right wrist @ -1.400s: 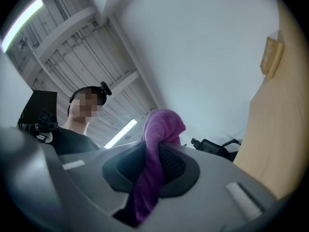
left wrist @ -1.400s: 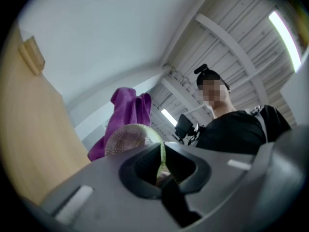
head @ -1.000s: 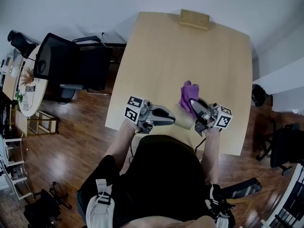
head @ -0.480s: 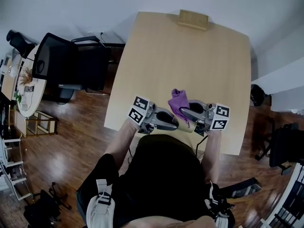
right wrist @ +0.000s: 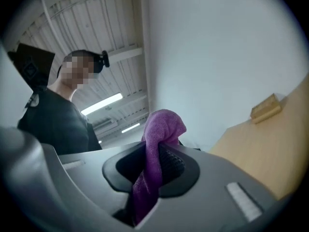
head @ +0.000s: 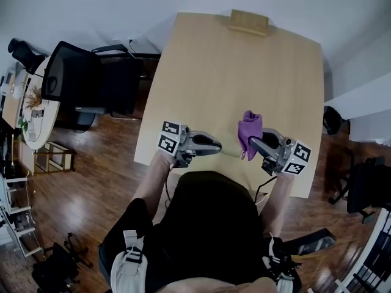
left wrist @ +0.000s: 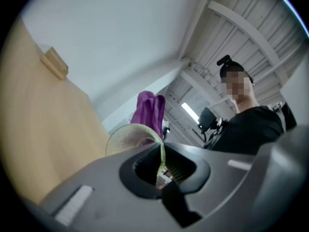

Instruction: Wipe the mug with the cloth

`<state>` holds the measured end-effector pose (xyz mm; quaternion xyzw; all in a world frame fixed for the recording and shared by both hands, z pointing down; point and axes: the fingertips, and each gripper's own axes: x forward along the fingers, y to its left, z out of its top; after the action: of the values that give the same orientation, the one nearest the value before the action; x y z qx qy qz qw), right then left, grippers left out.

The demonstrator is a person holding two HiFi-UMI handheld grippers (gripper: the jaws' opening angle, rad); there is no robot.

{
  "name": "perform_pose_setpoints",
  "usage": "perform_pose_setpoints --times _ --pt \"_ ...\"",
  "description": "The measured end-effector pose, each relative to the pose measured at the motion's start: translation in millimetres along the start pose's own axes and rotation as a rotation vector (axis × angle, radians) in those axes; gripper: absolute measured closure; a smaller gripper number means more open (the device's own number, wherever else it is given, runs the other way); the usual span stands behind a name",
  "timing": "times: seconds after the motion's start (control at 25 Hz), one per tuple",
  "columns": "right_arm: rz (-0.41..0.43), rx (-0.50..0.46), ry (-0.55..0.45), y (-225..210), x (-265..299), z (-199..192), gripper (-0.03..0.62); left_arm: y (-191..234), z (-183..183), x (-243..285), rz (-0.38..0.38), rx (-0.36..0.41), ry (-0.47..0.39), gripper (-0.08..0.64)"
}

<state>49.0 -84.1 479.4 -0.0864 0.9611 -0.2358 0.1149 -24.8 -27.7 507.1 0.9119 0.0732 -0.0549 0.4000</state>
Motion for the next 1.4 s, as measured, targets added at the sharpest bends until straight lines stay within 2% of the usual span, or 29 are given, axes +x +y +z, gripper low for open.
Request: perform_pose_setpoints --times 0.16,0.24,0.4,0.48,0.56,0.68,0.76,0.84,1.0,1.12,1.28,1.4 --pt "0.031 -0.155 0.25 16.8 29.0 -41.3 0.532 4.2 -12.8 14.6 0.012 0.007 0.089 0.518" --pt "0.04 -0.177 0.31 17.6 41.7 -56.8 0.532 6.6 -27.2 22.6 0.005 0.026 0.155 0.517" --pt "0.079 -0.176 0.339 21.1 59.6 -70.5 0.532 5.7 -52.2 35.5 -0.009 0.044 0.258 0.505" --pt "0.071 -0.176 0.326 18.2 62.1 -71.0 0.531 9.3 -55.6 33.7 0.013 0.04 0.26 0.505" --pt "0.024 -0.13 0.208 8.4 51.1 -51.4 0.531 10.3 -45.3 26.0 0.022 0.024 0.191 0.518" --pt "-0.067 -0.042 -0.007 -9.6 15.6 -12.4 0.531 17.9 -17.8 0.5 0.054 -0.022 0.019 0.518" --pt "-0.101 -0.046 -0.035 -12.9 -1.5 -3.5 0.532 22.6 -1.6 -14.9 0.108 -0.029 -0.046 0.518" --pt "-0.129 -0.08 0.018 -14.0 -4.4 -8.2 0.532 25.0 5.6 -21.5 0.148 -0.021 -0.059 0.518" --pt "-0.125 -0.167 0.208 -10.2 19.9 -42.6 0.532 32.8 0.9 -9.6 0.172 0.0 -0.019 0.518" --pt "-0.146 -0.218 0.307 -12.3 38.3 -63.5 0.531 40.8 -9.5 1.0 0.22 0.034 0.058 0.514" --pt "-0.138 -0.247 0.362 -10.3 57.6 -77.6 0.531 50.8 -28.1 8.8 0.295 0.068 0.183 0.511" --pt "-0.123 -0.264 0.365 -5.5 69.0 -82.3 0.531 58.1 -37.5 8.1 0.313 0.063 0.19 0.511"
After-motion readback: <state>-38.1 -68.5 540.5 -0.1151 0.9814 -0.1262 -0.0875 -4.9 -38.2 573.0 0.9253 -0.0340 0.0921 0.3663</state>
